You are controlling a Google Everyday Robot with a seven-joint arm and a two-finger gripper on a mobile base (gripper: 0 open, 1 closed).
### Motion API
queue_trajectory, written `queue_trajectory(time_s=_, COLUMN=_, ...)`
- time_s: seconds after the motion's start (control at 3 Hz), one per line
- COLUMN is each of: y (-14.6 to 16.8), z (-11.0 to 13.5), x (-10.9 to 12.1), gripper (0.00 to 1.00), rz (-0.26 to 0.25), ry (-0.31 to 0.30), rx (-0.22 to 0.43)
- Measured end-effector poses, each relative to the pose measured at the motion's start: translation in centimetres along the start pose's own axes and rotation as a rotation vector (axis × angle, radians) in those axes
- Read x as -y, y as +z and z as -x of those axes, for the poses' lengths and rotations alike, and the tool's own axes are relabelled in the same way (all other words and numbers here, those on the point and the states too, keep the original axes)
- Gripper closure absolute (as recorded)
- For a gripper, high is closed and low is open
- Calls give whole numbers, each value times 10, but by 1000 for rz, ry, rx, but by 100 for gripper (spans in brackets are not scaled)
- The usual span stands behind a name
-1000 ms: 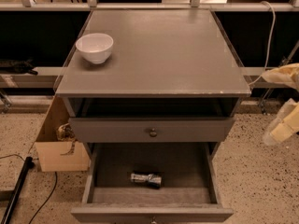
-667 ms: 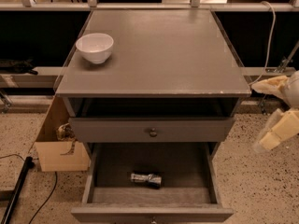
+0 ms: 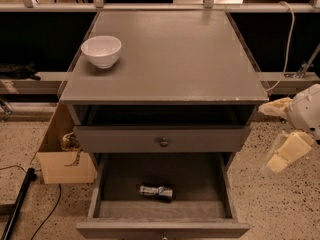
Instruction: Pick redbull can from middle drawer and place on counter
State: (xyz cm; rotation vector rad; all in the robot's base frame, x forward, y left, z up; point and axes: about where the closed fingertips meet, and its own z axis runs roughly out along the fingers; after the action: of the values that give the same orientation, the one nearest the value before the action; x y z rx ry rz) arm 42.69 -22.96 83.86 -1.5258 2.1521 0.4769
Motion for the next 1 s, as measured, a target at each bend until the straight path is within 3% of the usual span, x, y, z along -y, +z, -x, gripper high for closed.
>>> queue_trajectory(time_s=0.33, y=8, z=-3, x=3, gripper=0, rz=11, ry=19, rx=47)
queue_trajectory(time_s=1.0, y=98, z=-18, x=-4, gripper=0, rz=94, ry=59, rx=110)
